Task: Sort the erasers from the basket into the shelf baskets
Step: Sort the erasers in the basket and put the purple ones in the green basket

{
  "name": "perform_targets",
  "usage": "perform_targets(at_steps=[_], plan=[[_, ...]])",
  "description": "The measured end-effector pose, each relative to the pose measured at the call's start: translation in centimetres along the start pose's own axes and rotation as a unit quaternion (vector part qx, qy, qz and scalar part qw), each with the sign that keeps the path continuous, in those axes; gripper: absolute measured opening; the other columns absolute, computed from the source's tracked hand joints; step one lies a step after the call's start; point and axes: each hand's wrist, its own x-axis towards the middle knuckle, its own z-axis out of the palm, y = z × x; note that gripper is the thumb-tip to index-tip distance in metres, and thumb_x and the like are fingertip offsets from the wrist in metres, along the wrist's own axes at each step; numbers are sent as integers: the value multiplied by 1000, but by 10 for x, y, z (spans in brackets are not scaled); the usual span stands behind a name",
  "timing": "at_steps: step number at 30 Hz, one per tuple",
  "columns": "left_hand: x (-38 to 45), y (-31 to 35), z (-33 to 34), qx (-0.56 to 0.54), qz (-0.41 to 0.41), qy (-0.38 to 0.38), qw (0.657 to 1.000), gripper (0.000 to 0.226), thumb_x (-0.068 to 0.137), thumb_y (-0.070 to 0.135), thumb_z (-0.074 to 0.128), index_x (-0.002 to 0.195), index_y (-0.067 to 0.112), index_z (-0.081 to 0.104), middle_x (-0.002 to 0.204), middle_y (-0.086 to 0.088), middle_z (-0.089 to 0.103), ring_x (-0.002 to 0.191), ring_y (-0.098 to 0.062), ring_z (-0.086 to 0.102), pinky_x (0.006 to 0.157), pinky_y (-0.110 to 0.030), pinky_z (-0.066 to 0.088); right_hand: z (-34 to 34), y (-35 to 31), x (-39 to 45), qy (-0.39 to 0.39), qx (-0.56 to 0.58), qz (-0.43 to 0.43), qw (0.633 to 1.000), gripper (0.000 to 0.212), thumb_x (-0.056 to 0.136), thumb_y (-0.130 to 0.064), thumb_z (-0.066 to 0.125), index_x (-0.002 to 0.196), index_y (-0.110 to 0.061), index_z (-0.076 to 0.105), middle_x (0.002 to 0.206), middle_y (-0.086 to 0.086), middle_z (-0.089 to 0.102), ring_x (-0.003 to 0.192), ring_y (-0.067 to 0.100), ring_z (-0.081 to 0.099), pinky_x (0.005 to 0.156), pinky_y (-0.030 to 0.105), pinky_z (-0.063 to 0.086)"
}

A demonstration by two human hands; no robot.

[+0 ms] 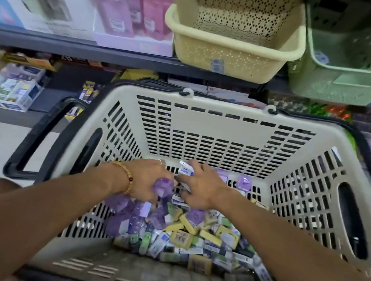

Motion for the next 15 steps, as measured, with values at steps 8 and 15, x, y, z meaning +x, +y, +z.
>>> perform_targets(at_steps=[8,15], plan=[[-37,36,19,-47,5,-39,998,30,85,21,67,114,20,58,101,-1,59,87,-15,60,72,-18,48,-12,-3,-28,-25,101,-49,993,30,87,-15,63,112,-21,48,113,11,44,100,30,48,85,44,48],[-68,64,22,-126,-33,-146,981,57,88,39,65,138,36,39,114,8,55,85,-8,53,84,-28,48,-16,15,-92,-67,142,-84,984,17,88,-2,54,89,-18,49,93,0,54,91,21,53,83,39,48]])
